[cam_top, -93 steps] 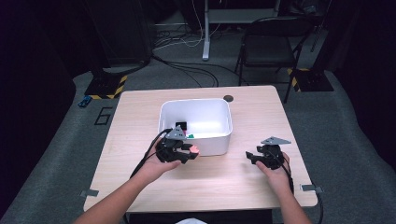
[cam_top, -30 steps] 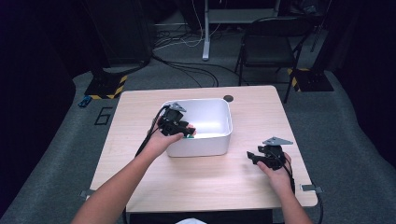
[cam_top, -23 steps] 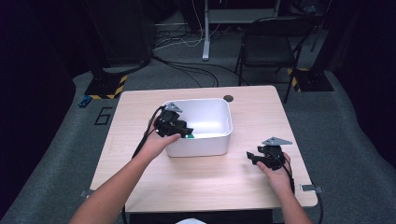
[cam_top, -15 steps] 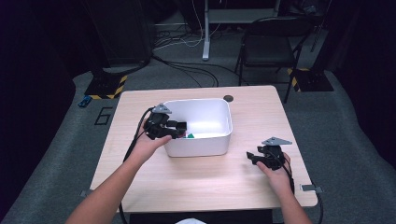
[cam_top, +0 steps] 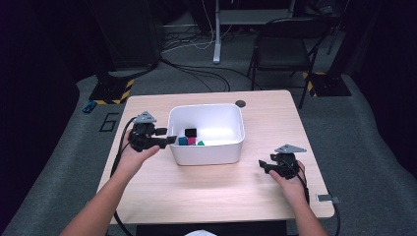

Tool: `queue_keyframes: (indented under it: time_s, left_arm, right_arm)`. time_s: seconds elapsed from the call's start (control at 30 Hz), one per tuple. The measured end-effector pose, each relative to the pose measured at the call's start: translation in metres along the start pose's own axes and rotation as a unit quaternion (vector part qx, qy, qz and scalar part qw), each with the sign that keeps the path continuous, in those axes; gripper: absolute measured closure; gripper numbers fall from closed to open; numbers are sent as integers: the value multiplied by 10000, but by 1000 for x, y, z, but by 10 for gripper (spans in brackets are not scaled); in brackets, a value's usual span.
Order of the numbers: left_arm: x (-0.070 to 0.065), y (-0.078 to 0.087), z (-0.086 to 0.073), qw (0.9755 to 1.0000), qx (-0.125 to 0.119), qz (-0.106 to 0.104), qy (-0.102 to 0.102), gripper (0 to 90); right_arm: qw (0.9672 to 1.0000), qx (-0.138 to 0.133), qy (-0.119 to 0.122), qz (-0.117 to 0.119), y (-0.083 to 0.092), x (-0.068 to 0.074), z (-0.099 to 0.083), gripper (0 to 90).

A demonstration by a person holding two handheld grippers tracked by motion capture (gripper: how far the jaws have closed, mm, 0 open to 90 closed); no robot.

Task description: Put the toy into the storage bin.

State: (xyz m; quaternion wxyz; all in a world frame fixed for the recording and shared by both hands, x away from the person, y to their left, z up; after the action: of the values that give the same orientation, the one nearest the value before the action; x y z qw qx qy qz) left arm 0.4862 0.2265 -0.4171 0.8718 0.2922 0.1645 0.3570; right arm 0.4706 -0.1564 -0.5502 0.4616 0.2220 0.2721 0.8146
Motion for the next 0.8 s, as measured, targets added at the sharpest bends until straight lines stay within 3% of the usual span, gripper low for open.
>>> queue_keyframes:
  time_s: [0.3,0.47,0.8]
  left_arm:
    - [15,4,-28,9999,-25,140,69,442]
    - [22,5,-42,9995,-158,214,184,441]
    - [37,-4,-79,9967,-359,343,648,441]
  right_arm:
    - [10000,27,-6,8,-2,2,0,400]
    - [10000,35,-2,3,-2,2,-1,399]
    - [10000,85,17,26,-5,3,-3,399]
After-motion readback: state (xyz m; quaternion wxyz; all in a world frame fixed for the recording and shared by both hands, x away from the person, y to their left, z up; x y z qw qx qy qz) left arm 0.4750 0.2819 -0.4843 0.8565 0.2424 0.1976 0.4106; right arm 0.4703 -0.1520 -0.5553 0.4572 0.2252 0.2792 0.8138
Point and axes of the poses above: each handheld gripper's, and its own axes: y roughly backward along the jaws, z roughly out of its top, x roughly to its left, the point moved 8 cm from there along -y, roughly forward along the jaws, and after that the axes turned 2 degrees about x, right-handed, at the moved point
